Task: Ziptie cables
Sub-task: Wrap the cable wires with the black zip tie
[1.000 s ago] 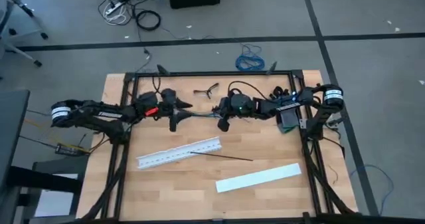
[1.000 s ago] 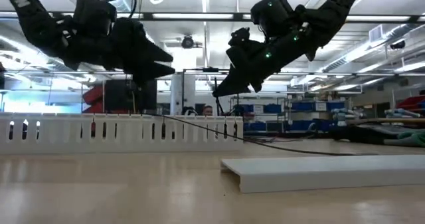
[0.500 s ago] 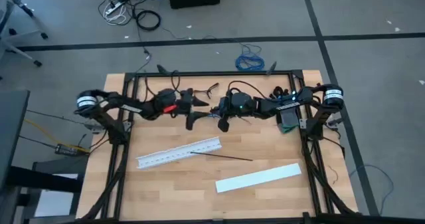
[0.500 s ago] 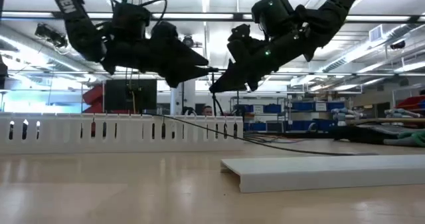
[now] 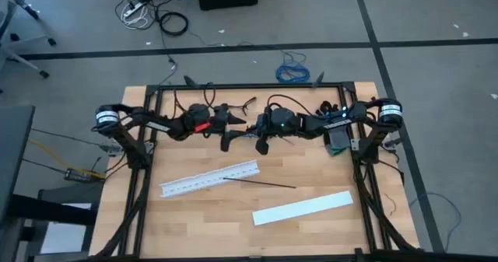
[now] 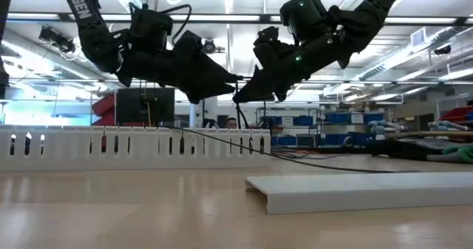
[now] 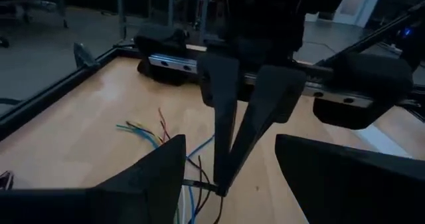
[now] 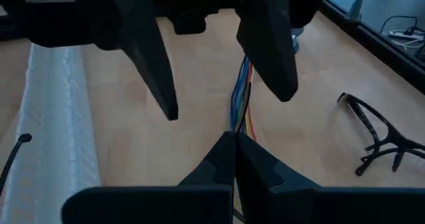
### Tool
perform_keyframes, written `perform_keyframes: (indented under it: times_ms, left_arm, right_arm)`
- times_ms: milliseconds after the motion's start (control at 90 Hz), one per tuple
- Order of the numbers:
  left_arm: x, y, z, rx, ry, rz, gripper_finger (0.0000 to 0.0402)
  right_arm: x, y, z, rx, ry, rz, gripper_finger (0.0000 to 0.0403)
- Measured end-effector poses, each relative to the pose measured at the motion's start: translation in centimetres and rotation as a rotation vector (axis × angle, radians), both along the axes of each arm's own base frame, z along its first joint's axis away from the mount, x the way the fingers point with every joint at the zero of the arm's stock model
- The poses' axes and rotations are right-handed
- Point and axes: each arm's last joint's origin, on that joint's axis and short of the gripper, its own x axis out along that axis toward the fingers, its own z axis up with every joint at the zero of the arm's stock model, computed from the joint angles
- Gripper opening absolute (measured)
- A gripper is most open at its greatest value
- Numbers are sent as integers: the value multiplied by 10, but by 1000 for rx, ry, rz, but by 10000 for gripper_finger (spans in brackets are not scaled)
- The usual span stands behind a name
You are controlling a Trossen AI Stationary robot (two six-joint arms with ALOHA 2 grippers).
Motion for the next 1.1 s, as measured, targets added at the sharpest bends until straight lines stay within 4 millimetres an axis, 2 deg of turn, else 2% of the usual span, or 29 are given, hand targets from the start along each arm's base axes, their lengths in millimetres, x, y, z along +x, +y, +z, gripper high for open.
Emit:
perform_keyframes:
  times_ms: [322, 922, 1100]
  left_arm:
    - [9, 3, 9, 1, -10, 6, 178]
    - [8, 4, 5, -11, 36, 28, 169]
    - [8, 4, 5, -7, 37, 52, 125]
  right_arm:
    - [1, 0, 2, 0, -20, 8, 0]
    - [1, 0, 2, -3, -19, 10, 0]
    - [1, 0, 2, -2, -19, 10, 0]
